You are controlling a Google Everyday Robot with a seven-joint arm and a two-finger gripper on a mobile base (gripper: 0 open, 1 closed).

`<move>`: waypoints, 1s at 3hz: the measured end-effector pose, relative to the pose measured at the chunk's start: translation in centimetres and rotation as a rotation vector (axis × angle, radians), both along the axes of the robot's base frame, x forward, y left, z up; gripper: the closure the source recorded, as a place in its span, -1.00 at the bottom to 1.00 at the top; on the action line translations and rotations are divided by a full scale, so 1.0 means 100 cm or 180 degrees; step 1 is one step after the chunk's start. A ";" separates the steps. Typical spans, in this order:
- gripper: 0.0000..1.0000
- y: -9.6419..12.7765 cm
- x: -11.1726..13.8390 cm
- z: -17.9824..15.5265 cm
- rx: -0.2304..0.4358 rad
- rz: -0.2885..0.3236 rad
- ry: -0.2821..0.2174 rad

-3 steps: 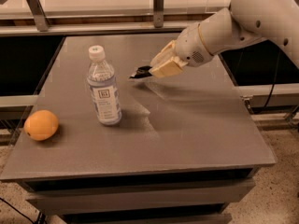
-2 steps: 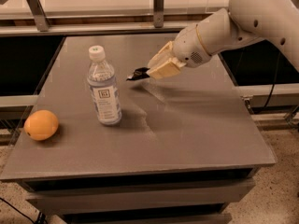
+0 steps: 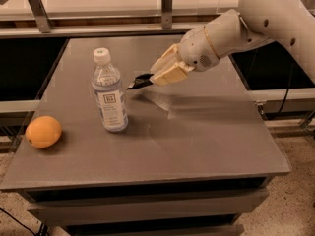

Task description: Move rxbar chocolate near blue plastic bottle

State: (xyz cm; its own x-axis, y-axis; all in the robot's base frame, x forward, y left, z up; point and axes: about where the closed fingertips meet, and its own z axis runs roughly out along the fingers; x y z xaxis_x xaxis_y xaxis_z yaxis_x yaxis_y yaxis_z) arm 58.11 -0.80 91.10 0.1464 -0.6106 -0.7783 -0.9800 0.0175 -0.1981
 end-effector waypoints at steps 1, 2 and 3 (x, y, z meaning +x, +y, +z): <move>-0.73 0.002 -0.001 -0.001 -0.0005 0.0011 0.0005; -1.00 0.004 -0.001 -0.001 -0.0006 0.0027 0.0010; -1.00 0.004 -0.001 -0.001 -0.0006 0.0027 0.0010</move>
Offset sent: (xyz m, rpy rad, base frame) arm -0.0008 0.0013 -0.0006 -0.0015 0.0017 0.0038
